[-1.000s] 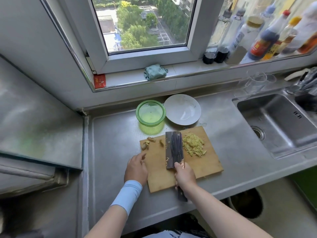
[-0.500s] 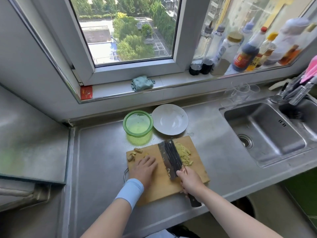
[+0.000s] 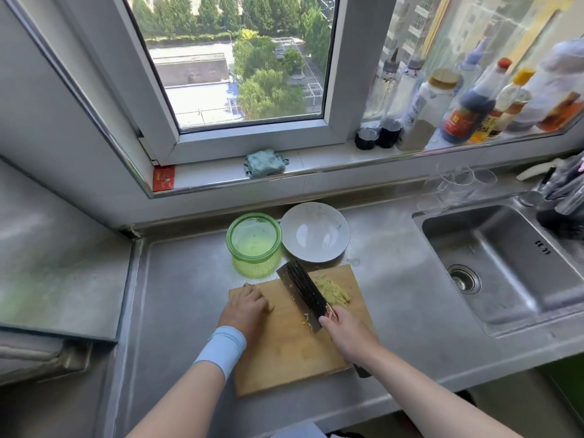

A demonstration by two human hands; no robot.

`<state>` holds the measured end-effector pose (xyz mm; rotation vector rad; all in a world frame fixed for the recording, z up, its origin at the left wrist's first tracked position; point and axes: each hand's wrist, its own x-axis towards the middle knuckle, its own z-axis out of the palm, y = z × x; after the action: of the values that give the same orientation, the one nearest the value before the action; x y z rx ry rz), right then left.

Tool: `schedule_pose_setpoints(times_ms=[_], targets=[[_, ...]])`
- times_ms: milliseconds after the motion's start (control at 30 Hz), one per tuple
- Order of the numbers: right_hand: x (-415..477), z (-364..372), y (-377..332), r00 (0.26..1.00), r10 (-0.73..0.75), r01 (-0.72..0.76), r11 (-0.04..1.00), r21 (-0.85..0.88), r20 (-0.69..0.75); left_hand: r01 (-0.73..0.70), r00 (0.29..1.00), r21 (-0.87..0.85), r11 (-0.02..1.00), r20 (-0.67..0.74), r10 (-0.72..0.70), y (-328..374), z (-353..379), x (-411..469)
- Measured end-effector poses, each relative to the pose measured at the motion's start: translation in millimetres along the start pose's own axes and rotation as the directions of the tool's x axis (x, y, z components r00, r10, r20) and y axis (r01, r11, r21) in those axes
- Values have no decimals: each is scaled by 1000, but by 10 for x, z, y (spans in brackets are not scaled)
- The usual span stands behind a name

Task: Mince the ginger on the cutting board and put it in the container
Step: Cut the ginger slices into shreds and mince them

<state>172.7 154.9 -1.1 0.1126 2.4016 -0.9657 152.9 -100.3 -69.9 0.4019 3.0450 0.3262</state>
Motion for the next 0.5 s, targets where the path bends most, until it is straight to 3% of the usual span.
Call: schedule_pose_setpoints(times_ms=[233, 333, 500], targets=[[60, 135, -64, 989, -132, 116, 975, -189, -73, 308, 950, -217, 926, 116, -289, 230, -174, -104], [57, 259, -68, 962, -234, 177, 927, -330, -140, 383, 923, -276, 882, 159, -350, 269, -179, -123], [68, 605, 9, 942, -297, 209, 882, -422, -155, 475, 880, -373, 797, 219, -422, 243, -147, -232]])
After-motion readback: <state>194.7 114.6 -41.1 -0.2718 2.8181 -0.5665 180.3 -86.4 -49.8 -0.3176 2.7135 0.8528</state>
